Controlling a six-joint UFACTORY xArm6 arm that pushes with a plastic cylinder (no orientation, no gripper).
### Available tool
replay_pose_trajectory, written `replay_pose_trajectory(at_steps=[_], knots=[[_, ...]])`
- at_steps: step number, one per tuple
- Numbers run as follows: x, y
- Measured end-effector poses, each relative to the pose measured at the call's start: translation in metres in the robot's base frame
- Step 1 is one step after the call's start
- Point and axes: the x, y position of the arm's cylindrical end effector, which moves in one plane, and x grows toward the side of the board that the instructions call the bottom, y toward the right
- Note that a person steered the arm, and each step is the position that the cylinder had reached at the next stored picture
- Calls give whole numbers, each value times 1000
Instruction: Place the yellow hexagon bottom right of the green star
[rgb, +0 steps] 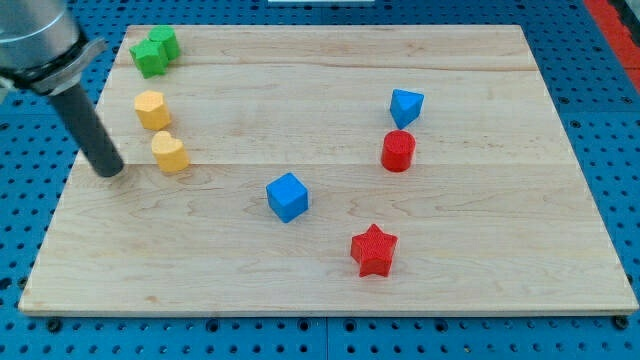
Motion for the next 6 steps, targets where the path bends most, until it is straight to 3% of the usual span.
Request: replay_pose_trajectory(at_steps=[2,4,6], knots=[[16,90],[32,43],[0,41]])
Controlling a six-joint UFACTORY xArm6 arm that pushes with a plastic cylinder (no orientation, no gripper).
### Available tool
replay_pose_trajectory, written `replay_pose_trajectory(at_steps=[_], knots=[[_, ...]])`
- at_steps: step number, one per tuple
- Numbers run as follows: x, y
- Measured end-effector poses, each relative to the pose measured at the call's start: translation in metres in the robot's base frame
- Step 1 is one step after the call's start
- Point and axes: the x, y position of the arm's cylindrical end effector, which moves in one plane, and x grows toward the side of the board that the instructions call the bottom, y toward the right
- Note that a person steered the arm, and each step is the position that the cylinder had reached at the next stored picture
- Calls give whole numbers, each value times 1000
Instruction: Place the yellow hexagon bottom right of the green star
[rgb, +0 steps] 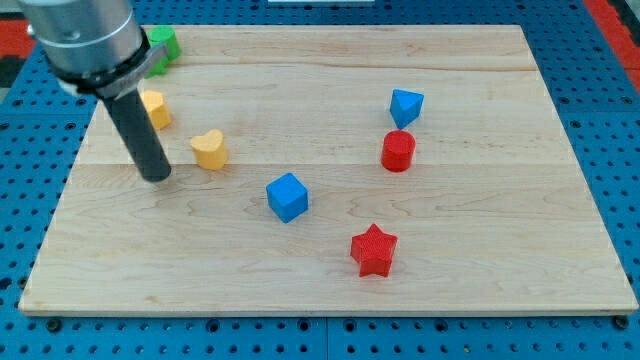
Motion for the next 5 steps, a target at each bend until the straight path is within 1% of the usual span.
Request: replay_pose_trajectory(at_steps=[1,2,3,4,5], knots=[[-48,-42],[-64,-42],[-67,-42],[-82,-42],[-98,-85]])
